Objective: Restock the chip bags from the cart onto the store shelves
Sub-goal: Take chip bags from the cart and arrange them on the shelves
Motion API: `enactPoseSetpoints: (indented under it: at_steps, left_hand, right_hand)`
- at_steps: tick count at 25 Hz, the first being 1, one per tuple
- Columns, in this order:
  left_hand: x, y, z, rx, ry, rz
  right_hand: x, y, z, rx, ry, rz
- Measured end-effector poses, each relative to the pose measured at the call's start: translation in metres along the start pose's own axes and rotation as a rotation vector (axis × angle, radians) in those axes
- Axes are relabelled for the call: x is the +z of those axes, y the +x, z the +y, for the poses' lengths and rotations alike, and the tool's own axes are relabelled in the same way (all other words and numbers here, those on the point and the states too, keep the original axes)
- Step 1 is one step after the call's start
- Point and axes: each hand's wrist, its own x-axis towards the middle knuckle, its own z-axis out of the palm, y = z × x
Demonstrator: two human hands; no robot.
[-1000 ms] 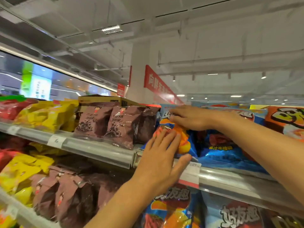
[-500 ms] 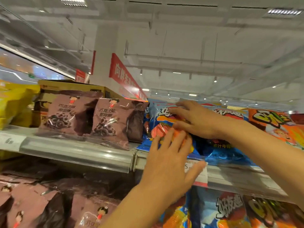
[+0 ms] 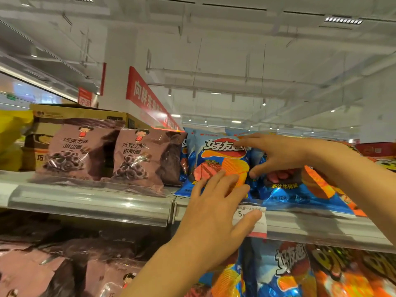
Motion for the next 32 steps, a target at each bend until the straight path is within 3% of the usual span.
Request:
enactPoseSetpoints:
  at_steps: [5,11,15,20,23,27,32]
  left_hand:
    - [0.008,-0.002,0.002,-0.001,0.133,-0.072]
    - [0.015,0.009,0.015,-0.001,0.163,-0.048]
    - [0.012,0.018,0.025,-0.007,0.062,-0.049]
    - [0.008,0.004,0.016,0.042,0.067,0.059]
    - [0.008,0.005,0.014,0.034,0.099,-0.011]
    - [0.006,0.013,0.016,0.049,0.129,-0.013]
    - [0.01,0.019,0.02,0.071,0.126,-0.021]
  right_hand:
    - [-0.007,-0.03,0.012,-0.009,0.109,0.287]
    - [-0.001,-0.004,-0.003,-0.016,0.08,0.154]
    - [-0.001,0.037,-0.005,0.027,0.045,0.041]
    - [-0.004,0.065,0.007,0.166,-0.207,0.144]
    - [0.005,0.076,0.007,0.223,-0.348,0.18]
    - [0.002,0.084,0.012,0.29,-0.22,0.307]
    - [0.006,0.086,0.009,0.291,-0.262,0.341]
